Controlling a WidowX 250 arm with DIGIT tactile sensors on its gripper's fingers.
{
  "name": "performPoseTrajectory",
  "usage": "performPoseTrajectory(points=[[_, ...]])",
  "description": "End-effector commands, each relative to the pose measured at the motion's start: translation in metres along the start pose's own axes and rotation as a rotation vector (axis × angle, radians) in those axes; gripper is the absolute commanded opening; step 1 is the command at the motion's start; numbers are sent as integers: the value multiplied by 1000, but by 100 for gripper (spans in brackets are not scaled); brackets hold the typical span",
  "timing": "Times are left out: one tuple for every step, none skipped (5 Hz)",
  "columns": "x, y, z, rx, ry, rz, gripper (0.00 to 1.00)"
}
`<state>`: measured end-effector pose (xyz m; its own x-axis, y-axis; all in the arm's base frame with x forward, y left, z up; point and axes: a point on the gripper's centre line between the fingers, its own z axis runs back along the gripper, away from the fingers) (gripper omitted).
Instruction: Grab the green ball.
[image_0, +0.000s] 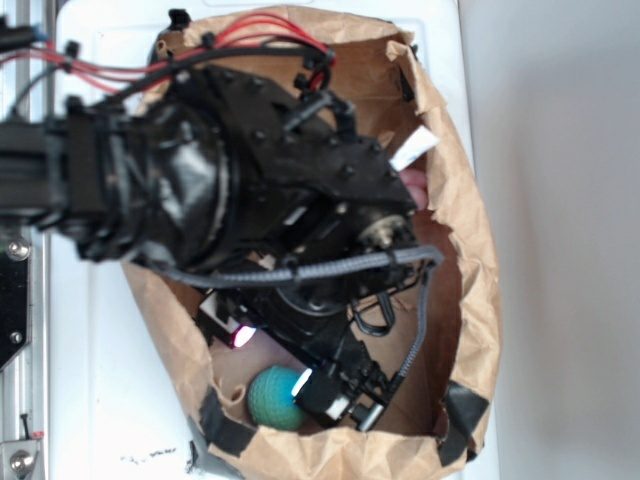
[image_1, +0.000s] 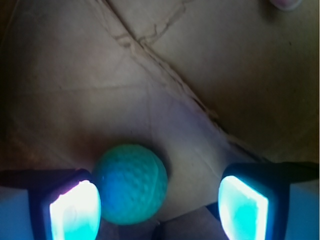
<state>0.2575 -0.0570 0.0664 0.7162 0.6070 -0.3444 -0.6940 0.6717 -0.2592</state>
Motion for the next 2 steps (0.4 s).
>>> performPoseTrajectory(points=[[-16, -13, 13, -76, -49, -96, 100], [-19, -15, 4, -94, -61, -98, 100]])
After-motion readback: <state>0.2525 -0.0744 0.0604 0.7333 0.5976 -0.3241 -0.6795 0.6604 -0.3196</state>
